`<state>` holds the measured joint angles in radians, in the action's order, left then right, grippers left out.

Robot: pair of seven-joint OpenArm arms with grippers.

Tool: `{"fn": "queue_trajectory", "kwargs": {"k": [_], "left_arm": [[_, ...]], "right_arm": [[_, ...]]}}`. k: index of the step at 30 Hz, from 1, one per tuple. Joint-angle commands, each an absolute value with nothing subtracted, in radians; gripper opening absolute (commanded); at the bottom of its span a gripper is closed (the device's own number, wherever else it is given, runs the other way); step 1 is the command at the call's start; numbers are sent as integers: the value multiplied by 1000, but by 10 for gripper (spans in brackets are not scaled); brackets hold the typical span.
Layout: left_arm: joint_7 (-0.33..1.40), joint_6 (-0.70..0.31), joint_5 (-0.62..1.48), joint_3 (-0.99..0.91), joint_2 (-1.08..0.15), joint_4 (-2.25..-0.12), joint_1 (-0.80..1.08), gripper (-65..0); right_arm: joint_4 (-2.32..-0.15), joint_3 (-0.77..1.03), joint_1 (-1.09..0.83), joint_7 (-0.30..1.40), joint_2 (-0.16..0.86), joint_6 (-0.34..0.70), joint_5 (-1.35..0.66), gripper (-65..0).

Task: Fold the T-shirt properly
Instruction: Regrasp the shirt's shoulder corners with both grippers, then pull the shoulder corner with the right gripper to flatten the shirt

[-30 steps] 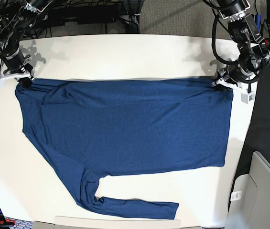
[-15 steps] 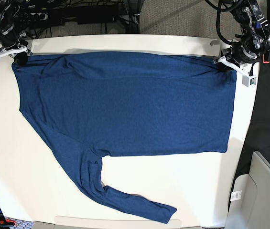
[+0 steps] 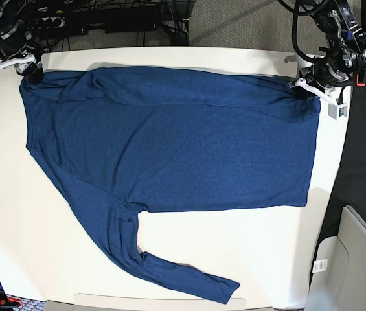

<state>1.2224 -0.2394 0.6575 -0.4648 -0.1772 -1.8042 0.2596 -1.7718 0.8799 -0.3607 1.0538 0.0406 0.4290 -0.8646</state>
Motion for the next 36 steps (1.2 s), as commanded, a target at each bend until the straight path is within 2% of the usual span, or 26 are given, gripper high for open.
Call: {"fn": "queue_trajectory", "kwargs": {"k": [1,9,12,21,36], "left_arm": [[1210,-243,664,-466,-188,-1824,254,-649],[1213,-243,664,-464,-186,-1822,236,-649],[1213,-243,664,-464,-186,-1822,236,-649],[1213,-243,664,-464,-186,-1822,236,-649],[1213,-243,664,-469,-186,-1822,243,-649]], "right_arm": [[-1791,883,-377,1043,51,435,-920,-374],[-1877,743,-443,1044,25,533,-978,-374],[-1945,682,-467,1044,24,535,-977,-374],[-1946,593,-467,1044,-13,535,-975,-374],[-1831,522,-387,1044,-44,530,-901,-374]]}}
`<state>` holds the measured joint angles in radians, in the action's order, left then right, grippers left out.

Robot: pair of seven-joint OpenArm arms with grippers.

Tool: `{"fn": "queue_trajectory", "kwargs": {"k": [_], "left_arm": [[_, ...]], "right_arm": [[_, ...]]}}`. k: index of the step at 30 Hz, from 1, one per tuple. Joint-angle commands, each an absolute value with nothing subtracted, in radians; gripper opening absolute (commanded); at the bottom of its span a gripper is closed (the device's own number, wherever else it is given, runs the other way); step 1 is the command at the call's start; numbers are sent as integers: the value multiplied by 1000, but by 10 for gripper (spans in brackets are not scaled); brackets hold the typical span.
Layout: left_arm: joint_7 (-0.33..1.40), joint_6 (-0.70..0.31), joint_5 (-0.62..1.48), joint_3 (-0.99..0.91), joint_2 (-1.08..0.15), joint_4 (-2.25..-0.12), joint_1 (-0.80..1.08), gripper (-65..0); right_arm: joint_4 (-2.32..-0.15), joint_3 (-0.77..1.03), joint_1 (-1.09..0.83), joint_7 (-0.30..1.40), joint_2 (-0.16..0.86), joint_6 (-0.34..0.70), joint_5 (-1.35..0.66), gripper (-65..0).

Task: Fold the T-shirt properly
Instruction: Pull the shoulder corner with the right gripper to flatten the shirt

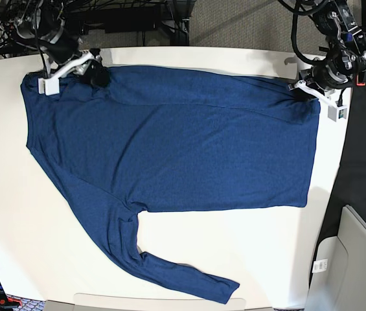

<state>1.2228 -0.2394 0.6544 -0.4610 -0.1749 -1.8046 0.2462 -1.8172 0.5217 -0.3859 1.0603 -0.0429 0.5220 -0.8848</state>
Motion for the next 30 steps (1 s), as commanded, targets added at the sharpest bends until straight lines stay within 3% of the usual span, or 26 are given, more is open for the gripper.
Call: {"fn": "queue_trajectory", "kwargs": {"k": [1,3,8,23,30], "left_arm": [[1213,-243,664,-469,-186,-1822,245,-649],[1213,-243,664,-469,-186,-1822,245,-649],[1213,-243,664,-469,-186,-1822,245,-649],[1211,-243,657,-469,-186,-1819,245,-649],[1210,-243,657,-470,-189,-1819,260,-649]], "right_arm": [[-1827,522,-377,1044,-48,530,-891,-375],[-1825,521,-351,1044,-58,530,-866,-400],[-1825,521,-306,1044,-85,535,-834,-623],[-1822,535,-127,1038,-85,536,-829,-630],[-1710,615,-21,1038,-76,536,-785,-628]]}}
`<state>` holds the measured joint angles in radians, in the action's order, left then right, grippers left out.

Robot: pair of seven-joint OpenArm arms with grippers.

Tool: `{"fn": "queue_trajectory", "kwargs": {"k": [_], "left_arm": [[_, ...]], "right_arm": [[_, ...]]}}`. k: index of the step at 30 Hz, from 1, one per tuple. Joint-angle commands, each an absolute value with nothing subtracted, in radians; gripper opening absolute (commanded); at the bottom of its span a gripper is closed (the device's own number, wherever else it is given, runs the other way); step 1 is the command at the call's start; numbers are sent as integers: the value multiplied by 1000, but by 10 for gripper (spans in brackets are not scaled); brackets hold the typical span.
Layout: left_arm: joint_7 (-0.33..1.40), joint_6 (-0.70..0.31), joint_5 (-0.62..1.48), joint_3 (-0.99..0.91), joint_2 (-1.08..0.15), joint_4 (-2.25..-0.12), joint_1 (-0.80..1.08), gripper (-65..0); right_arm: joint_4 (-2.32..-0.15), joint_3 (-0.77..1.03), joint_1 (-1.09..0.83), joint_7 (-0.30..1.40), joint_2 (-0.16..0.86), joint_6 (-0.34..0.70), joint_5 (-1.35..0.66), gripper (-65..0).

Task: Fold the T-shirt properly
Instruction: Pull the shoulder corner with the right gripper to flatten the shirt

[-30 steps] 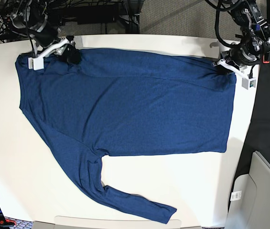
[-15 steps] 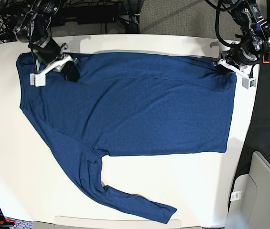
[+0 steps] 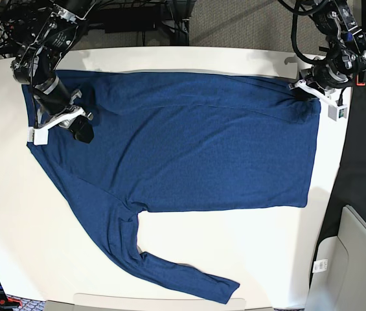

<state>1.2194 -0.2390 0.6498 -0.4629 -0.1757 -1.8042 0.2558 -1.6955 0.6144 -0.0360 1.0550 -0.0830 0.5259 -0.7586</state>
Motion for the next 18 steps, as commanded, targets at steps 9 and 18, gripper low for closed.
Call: {"fn": "queue_trajectory", "kwargs": {"k": [9,18], "left_arm": [[1213,-239,659,-470,-186,-1819,262,-649],[1213,-239,659,-464,-179,-1819,259,-649]], "right_arm": [[-1831,599,-119,1159,-59,536,-880,-364],[-1992,575,-358,1168,5,536,-1023,-313]]}}
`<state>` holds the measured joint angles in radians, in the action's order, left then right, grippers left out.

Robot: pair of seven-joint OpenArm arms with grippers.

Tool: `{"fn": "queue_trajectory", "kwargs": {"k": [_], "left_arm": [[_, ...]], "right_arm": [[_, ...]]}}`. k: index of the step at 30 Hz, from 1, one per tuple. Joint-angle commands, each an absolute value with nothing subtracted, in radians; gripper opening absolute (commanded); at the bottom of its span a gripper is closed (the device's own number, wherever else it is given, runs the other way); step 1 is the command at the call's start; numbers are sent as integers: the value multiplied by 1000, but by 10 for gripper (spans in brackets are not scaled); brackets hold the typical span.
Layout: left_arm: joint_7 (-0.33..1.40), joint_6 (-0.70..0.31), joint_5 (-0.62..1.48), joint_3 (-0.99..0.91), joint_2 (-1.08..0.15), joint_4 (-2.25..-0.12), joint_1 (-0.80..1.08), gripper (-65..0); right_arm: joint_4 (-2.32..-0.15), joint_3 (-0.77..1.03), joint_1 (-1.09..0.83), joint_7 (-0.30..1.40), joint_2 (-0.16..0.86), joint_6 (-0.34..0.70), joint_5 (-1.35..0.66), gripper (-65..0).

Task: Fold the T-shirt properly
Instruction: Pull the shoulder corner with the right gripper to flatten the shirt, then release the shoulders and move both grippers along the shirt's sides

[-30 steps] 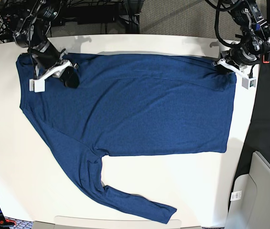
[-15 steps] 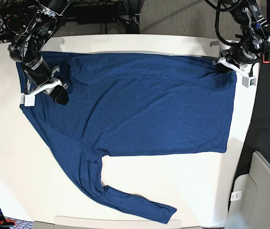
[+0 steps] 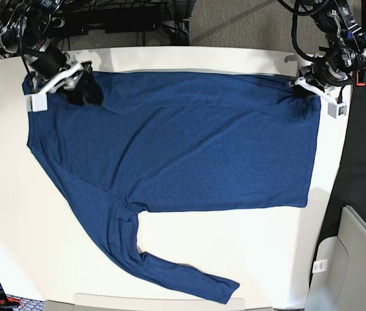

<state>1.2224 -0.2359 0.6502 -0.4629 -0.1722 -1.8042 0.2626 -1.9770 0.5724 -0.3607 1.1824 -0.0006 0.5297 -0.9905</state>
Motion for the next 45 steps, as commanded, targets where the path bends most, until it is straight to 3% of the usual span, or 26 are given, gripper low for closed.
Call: {"fn": "queue_trajectory", "kwargs": {"k": [1,20,22,26,28,35,45], "left_arm": [[1213,-239,657,-466,-179,-1819,259,-649],[1213,-239,661,-469,-179,-1819,265,-649],[1213,-239,661,-469,-179,-1819,265,-649],[1213,-239,661,-470,-179,-1819,265,-649],[1213,-239,661,-470,-179,-1819,265,-649],[1211,-239,661,-470,-179,-1819,265,-649],[1208,-239,661,-470,-179,-1819,280,-649]], "right_arm": [[-1992,575,-369,1168,7,536,-1024,-313],[-1782,498,-206,1165,-48,527,-751,-314],[-1774,493,-202,1165,-48,527,-737,-354],[-1768,498,-191,1164,-50,532,-731,-593],[-1776,499,-189,1147,-50,535,-737,-644],[-1807,541,-180,1098,-47,536,-835,-645],[-1712,565,-12,1081,-48,536,-774,-645]]}}
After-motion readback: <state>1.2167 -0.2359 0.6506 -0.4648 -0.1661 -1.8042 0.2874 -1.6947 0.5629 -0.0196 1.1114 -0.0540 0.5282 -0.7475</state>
